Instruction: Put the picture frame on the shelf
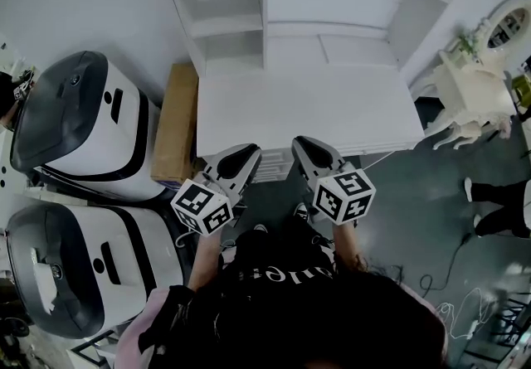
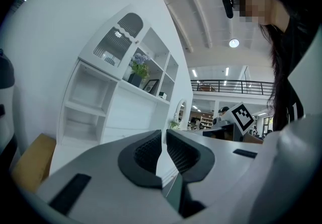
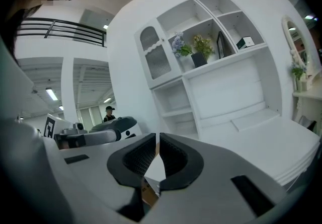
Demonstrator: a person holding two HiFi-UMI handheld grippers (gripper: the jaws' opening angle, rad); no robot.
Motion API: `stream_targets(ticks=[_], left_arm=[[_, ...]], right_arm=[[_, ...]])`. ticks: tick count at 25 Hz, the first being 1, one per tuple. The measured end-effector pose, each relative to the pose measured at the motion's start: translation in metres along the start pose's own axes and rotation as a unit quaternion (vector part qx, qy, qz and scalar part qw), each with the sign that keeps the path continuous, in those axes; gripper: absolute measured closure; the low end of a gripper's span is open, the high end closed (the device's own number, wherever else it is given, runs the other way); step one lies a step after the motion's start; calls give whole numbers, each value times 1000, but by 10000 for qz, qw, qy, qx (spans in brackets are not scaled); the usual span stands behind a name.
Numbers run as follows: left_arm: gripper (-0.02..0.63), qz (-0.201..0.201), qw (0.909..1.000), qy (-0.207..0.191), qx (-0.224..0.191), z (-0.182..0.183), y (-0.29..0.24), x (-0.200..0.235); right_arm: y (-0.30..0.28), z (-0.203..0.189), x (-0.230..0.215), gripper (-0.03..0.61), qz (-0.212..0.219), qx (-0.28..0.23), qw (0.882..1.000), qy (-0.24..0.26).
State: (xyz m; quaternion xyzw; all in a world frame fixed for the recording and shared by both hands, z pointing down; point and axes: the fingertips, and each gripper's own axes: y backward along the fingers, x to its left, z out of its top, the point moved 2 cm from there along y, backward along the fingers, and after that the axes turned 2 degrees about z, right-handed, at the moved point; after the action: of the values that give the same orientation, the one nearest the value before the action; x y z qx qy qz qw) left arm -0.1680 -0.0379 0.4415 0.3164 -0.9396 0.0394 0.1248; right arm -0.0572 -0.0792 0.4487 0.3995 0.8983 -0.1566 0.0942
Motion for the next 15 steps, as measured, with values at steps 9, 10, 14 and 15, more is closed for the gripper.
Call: stream_targets(ticks=[9,10,14,15], left_arm=[[574,-25,10000,60,17,-3,8,4],[574,-25,10000,62,17,-3,9,5],[574,-19,10000,73,22,-4,12,8],[574,-19,10000,78,25,-4,12,9]], right_arm=[[-7,-8,9,520,35,61,10000,-71],[-7,-8,9,518,33,68,9999,-74],[-10,-11,11,518,29,93,9999,-101],[-10,-12,11,518,27,101,9999,-108]])
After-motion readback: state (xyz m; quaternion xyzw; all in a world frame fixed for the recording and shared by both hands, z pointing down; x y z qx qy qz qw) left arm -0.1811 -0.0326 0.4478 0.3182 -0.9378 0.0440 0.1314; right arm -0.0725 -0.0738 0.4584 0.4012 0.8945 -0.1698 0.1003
